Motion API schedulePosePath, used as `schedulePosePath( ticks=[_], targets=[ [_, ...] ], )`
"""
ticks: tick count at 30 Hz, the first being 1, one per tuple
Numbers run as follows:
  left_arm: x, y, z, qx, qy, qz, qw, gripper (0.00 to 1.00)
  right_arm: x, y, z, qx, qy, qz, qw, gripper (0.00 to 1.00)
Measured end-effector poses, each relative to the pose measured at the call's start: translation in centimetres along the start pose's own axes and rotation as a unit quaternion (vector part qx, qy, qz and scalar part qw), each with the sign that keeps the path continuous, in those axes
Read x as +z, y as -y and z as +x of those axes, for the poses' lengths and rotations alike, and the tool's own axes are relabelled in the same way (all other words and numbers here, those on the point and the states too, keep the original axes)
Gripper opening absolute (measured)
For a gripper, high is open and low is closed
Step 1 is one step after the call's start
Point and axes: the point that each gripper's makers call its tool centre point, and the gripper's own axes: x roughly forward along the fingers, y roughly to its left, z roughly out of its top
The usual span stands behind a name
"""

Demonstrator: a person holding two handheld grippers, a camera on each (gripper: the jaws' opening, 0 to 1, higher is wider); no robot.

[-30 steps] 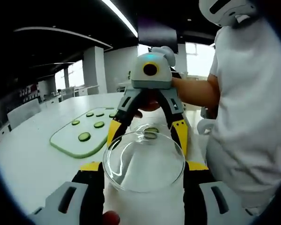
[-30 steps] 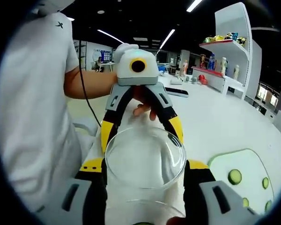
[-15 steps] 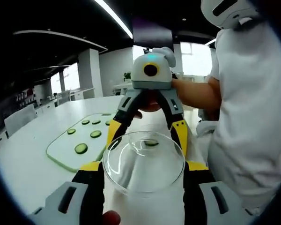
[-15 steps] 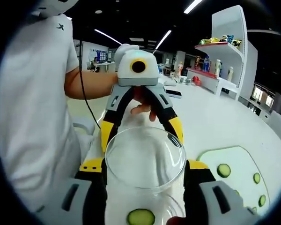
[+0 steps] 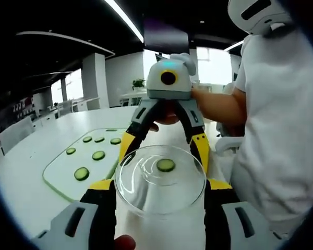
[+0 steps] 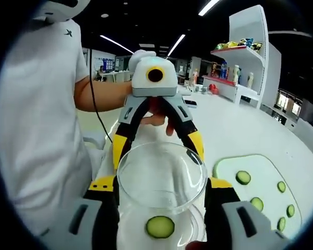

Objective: Open the petri dish lid, add cucumber slices into the petri dish, and close the lid

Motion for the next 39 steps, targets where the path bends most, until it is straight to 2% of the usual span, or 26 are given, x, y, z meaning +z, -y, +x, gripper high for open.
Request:
schedulePosePath(
  ticks=[22,28,39],
  targets=[
    [0.9,0.6,3.7,-0.03,-0.02,0.013,0.9993,0.66,-2.1,0.1,-3.1,-0.027,-0.007,0.014,0.9995,0.65],
    [1.5,0.8,4.7,-0.036,-0.019,0.015,0.999,0.66,-2.7,0.3,-4.3,-0.033,0.004,0.019,0.9993,0.65],
    [1.3,1.2,5.4,-0.043,-0.035,0.013,0.9984,0.66,-3.2,-0.1,-4.6,-0.033,0.008,0.023,0.9991,0.65]
  ],
)
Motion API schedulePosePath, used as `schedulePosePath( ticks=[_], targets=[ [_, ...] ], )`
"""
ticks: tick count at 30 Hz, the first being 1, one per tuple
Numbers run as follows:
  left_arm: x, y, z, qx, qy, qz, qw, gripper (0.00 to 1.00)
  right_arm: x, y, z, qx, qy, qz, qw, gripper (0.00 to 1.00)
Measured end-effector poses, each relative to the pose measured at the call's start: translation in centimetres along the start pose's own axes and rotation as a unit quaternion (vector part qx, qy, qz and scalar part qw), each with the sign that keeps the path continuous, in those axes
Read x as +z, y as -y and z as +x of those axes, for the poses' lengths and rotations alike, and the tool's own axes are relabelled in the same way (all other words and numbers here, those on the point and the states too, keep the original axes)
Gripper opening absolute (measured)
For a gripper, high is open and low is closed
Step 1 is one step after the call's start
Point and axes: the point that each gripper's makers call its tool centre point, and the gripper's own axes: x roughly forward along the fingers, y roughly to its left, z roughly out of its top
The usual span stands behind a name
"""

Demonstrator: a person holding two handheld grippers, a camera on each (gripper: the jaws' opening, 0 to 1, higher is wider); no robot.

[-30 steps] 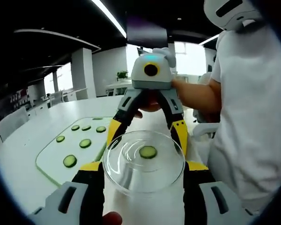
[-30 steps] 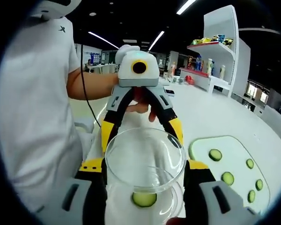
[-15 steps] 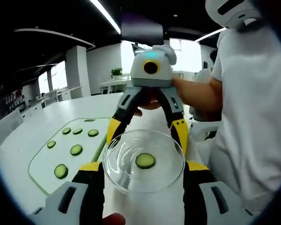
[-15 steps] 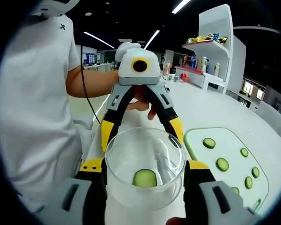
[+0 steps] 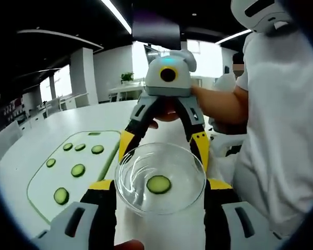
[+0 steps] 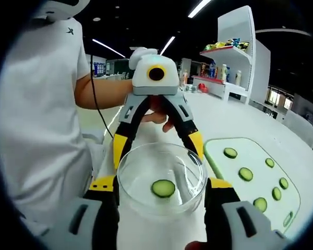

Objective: Open the petri dish lid, add cucumber slices into the petri dish, and close the lid

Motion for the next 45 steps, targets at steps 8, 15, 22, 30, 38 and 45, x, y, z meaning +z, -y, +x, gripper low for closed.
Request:
schedulePosePath(
  ticks=[8,15,22,30,38,45],
  targets=[
    [-0.1,0.1,0.4,0.0,-0.005,0.001,1.0,0.66,-0.6,0.0,-0.1,-0.001,0.003,0.003,1.0,0.65],
    [-0.3,0.2,0.8,-0.001,-0.01,0.003,0.9999,0.66,-0.8,-0.2,-0.2,-0.002,0.001,0.002,1.0,0.65],
    [-0.5,0.0,1.0,0.0,-0.013,0.003,0.9999,0.66,-1.1,0.0,-0.2,-0.001,-0.006,0.002,1.0,0.65],
    [-0.7,-0.1,1.0,0.001,-0.017,0.005,0.9998,0.66,-1.4,0.1,0.0,-0.002,-0.007,0.002,1.0,0.65],
    [-1.1,-0.1,1.0,0.003,-0.023,0.005,0.9997,0.66,-1.7,0.1,0.2,0.002,-0.014,0.001,0.9999,0.65],
    [-1.1,-0.1,0.9,0.004,-0.024,0.004,0.9997,0.66,-1.6,0.0,0.3,0.006,-0.014,0.0,0.9999,0.65]
  ],
)
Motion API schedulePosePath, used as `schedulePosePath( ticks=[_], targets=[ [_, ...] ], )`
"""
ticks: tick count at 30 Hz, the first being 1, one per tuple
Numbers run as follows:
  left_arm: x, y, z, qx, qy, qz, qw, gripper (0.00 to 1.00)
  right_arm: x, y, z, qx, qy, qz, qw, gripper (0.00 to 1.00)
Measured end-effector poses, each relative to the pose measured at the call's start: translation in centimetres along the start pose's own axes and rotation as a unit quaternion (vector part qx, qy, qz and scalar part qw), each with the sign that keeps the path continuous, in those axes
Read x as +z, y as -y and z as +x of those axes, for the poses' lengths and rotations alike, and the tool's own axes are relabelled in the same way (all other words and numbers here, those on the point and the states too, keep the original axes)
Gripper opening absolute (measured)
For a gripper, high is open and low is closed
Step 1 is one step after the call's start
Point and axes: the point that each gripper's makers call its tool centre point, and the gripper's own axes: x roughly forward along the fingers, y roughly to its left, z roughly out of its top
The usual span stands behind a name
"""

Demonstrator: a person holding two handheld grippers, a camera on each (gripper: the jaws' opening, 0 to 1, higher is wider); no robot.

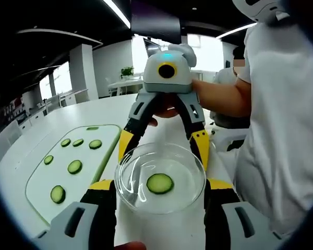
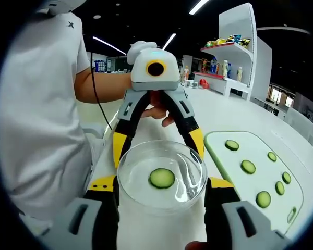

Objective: Open the petri dish lid, add cucumber slices into the petri dish, and close the lid

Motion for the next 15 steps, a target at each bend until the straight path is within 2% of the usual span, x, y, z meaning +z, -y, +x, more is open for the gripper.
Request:
schedulePosePath(
  ticks=[15],
  targets=[
    [-0.55,-0.14,0.28,-0.002,-0.006,-0.002,1.0,0.66,-0.44,0.11,0.28,0.001,-0.008,0.003,1.0,0.65]
  ],
)
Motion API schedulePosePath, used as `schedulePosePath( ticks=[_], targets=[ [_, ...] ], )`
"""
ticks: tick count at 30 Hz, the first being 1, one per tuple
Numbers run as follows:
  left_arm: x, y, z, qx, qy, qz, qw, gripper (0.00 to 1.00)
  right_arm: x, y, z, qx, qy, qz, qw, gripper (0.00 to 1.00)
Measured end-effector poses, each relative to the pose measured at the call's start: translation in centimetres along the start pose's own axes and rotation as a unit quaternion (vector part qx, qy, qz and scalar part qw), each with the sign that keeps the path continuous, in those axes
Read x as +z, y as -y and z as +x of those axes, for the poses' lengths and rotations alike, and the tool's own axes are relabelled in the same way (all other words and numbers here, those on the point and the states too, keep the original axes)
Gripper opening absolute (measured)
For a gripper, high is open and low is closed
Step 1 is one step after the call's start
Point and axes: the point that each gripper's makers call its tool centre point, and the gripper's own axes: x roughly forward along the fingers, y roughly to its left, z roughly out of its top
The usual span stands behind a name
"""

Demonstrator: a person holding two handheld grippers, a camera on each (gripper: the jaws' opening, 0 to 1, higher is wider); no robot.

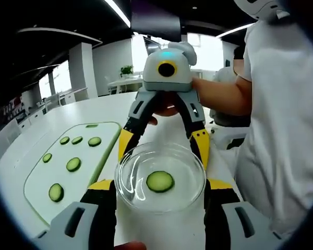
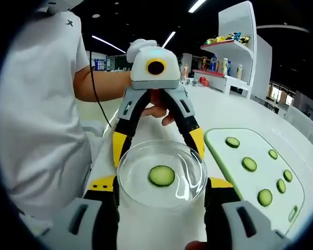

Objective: Open the petri dish lid, add cucumber slices into the petri dish, and close the lid

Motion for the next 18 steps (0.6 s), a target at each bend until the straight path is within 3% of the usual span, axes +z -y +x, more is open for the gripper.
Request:
schedulePosePath(
  ticks=[18],
  targets=[
    [-0.28,-0.04,0.23,-0.002,-0.003,-0.009,1.0,0.66,-0.46,0.04,0.16,0.009,-0.004,0.007,0.9999,0.65]
  ],
)
